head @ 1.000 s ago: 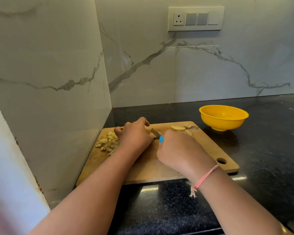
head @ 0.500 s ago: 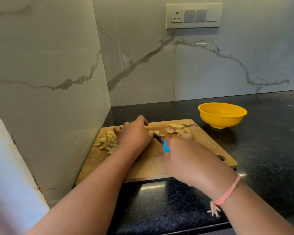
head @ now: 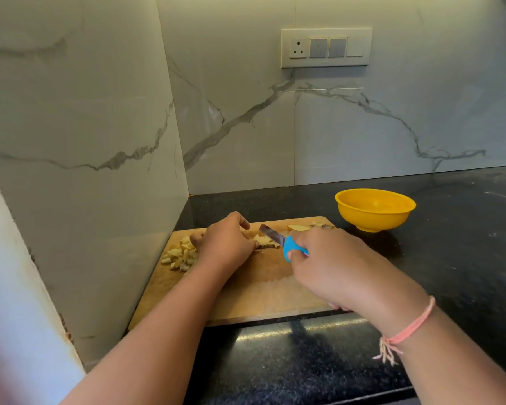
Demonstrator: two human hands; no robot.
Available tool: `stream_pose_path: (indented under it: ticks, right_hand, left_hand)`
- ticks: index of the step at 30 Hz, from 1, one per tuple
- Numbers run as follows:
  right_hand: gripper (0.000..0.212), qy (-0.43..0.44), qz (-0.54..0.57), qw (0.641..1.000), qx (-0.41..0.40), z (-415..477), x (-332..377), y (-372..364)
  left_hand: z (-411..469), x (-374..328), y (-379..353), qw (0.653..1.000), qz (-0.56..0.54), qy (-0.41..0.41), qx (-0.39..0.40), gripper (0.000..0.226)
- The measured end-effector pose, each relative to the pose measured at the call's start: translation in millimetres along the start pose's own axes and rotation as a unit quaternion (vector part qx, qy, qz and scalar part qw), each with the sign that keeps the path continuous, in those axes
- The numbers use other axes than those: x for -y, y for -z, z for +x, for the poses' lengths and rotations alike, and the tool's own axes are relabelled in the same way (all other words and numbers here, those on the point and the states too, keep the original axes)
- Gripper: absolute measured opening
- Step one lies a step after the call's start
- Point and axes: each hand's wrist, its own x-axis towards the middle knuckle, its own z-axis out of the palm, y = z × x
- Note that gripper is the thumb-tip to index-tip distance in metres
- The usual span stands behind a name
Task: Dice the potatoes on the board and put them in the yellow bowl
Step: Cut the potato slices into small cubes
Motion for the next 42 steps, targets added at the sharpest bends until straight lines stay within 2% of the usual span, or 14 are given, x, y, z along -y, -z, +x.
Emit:
stream_pose_path:
  ticks: [4, 8, 12, 16, 20, 23, 26, 28, 33, 42]
  right_hand:
    - [0.038, 0.004, -0.007, 1.000, -0.005, 13, 2, -11]
    - [0.034, 0.015, -0.004, 1.000, -0.010, 20, 4, -19]
    - [0.038, 0.020, -0.003, 0.999, -0.026, 21, 7, -25]
    - [0.036, 0.006, -0.004, 1.000, -0.011, 24, 7, -32]
    - [0.027, -0.012, -0.007, 1.000, 0.015, 30, 13, -35]
    - [0.008, -0.012, 0.021, 1.000, 0.019, 31, 18, -36]
    - [0.015, -0.012, 0.049, 0.999, 0.019, 32, 21, -38]
    - [0.007, -0.014, 0.058, 0.998, 0.021, 32, 19, -38]
    - [0.029, -0.013, 0.037, 0.999, 0.036, 23, 14, -34]
    - [0.039, -0.015, 0.004, 0.997, 0.082, -1, 1, -12]
  left_hand:
    - [3, 0, -1, 1.000, -0.003, -0.004, 0.019, 0.026]
    - [6, 1, -1, 1.000, -0.004, -0.002, 0.007, 0.026]
    - [6, -1, -2, 1.000, 0.008, -0.008, 0.002, 0.029]
    - [4, -3, 0, 1.000, 0.027, -0.010, 0.002, 0.033]
    - [3, -5, 1, 0.999, 0.045, -0.015, 0.001, 0.034]
    - [3, -5, 0, 0.999, 0.049, -0.018, -0.001, 0.032]
    - [4, -3, -2, 0.999, 0.046, -0.020, -0.015, 0.028]
    - [3, -4, -2, 0.999, 0.046, -0.019, -0.020, 0.028]
    - [-1, -8, -1, 0.998, 0.052, -0.012, -0.026, 0.028]
    - [-2, -5, 0, 0.998, 0.046, -0.006, -0.032, 0.030]
